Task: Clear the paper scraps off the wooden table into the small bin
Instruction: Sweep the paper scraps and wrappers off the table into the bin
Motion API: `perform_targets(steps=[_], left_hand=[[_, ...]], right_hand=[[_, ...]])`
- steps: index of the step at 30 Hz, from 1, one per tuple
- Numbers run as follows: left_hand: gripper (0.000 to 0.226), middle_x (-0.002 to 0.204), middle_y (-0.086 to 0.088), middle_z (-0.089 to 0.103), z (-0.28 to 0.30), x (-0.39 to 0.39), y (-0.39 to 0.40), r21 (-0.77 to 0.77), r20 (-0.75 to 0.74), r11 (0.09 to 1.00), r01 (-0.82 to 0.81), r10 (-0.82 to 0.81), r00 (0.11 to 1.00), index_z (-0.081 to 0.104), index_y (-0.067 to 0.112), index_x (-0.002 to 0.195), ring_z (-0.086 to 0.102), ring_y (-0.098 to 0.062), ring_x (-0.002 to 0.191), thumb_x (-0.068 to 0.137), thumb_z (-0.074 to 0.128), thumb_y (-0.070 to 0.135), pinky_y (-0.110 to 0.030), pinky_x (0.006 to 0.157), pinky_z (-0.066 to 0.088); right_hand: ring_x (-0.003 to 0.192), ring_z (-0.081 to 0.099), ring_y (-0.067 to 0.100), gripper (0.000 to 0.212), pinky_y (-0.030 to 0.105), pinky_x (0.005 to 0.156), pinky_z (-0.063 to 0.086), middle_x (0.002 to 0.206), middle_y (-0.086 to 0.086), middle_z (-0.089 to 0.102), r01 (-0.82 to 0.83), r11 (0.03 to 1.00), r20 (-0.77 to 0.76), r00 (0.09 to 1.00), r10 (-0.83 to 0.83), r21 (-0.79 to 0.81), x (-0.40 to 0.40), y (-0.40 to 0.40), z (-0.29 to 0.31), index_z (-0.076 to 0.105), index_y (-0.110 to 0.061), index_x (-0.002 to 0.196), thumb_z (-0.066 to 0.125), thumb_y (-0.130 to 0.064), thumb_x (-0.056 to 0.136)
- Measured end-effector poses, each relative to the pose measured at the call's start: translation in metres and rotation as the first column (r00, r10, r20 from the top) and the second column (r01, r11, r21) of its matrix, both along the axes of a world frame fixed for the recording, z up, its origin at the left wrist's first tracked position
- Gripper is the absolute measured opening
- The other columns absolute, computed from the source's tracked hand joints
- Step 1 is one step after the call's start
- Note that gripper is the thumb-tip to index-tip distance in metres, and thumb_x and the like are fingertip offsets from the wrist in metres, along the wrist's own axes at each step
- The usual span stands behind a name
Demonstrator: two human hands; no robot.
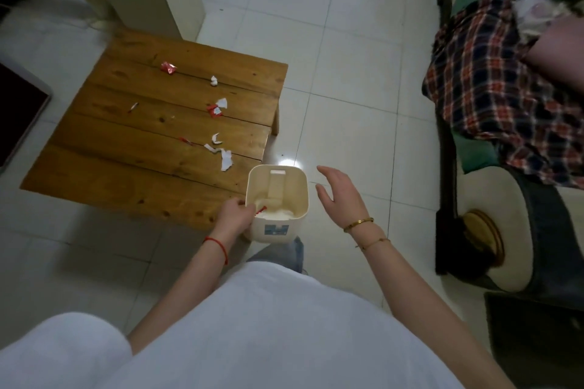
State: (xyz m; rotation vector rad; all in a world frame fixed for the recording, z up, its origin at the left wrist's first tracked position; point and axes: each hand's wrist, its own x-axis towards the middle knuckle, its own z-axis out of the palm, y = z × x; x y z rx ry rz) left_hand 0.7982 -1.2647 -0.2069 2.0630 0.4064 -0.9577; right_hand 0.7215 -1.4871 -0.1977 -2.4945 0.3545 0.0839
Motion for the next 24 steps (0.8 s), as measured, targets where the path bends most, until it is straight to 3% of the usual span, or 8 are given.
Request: perform_targets(steps=[3, 9, 15, 21, 24], left_hand=[[0.041, 0.121, -0.011, 0.063, -0.010, 0.015, -0.022, 0.012, 0.005, 0.998, -0.067, 0.067, 0.998, 0.054, 0.009, 0.126, 0.062, -0.027, 0.104, 0.088, 0.057, 0.025, -0.039, 0.085, 0.055], [0.042, 0.128, -0.013, 0.060, -0.026, 0.046, -0.055, 0.000, -0.010, 0.970, -0.244, 0.244, 0.970, 0.052, 0.007, 0.130, 0.058, -0.028, 0.112, 0.091, 0.056, 0.020, -0.023, 0.066, 0.045], [0.039, 0.126, -0.012, 0.061, -0.040, 0.066, -0.065, 0.004, -0.034, 0.942, -0.335, 0.335, 0.942, 0.055, 0.007, 0.126, 0.058, -0.028, 0.109, 0.090, 0.056, 0.021, -0.031, 0.080, 0.045], [0.038, 0.119, -0.013, 0.065, -0.066, 0.069, -0.076, 0.024, -0.114, 0.868, -0.496, 0.495, 0.861, 0.058, 0.007, 0.124, 0.060, -0.030, 0.107, 0.088, 0.058, 0.018, -0.037, 0.088, 0.051], [0.038, 0.118, -0.012, 0.066, -0.084, 0.066, -0.089, 0.050, -0.134, 0.822, -0.567, 0.568, 0.812, 0.059, 0.007, 0.123, 0.061, -0.029, 0.107, 0.086, 0.058, 0.017, -0.036, 0.092, 0.050]], right_hand=[[0.129, 0.043, 0.021, 0.043, 0.028, 0.110, 0.030, 0.139, 0.007, 0.050, -0.078, 0.997, -0.005, 0.997, 0.078, 0.001, 0.038, -0.024, -0.008, 0.044, -0.011, 0.137, 0.048, -0.023, 0.097], [0.132, 0.040, 0.022, 0.044, 0.034, 0.112, 0.032, 0.142, 0.007, 0.047, -0.276, 0.961, -0.052, 0.960, 0.274, -0.021, 0.125, -0.051, -0.020, 0.043, -0.012, 0.138, 0.045, -0.026, 0.097], [0.131, 0.041, 0.023, 0.043, 0.036, 0.111, 0.034, 0.141, 0.008, 0.048, -0.434, 0.901, -0.090, 0.898, 0.430, -0.020, 0.205, -0.058, -0.031, 0.043, -0.012, 0.138, 0.043, -0.028, 0.097], [0.125, 0.047, 0.026, 0.042, 0.035, 0.107, 0.037, 0.136, 0.011, 0.052, -0.660, 0.750, -0.155, 0.747, 0.647, -0.050, 0.278, -0.054, -0.057, 0.045, -0.012, 0.135, 0.045, -0.026, 0.096], [0.126, 0.046, 0.026, 0.042, 0.034, 0.107, 0.037, 0.138, 0.011, 0.050, -0.779, 0.623, -0.196, 0.623, 0.757, -0.073, 0.310, -0.047, -0.077, 0.045, -0.012, 0.135, 0.045, -0.024, 0.095]])
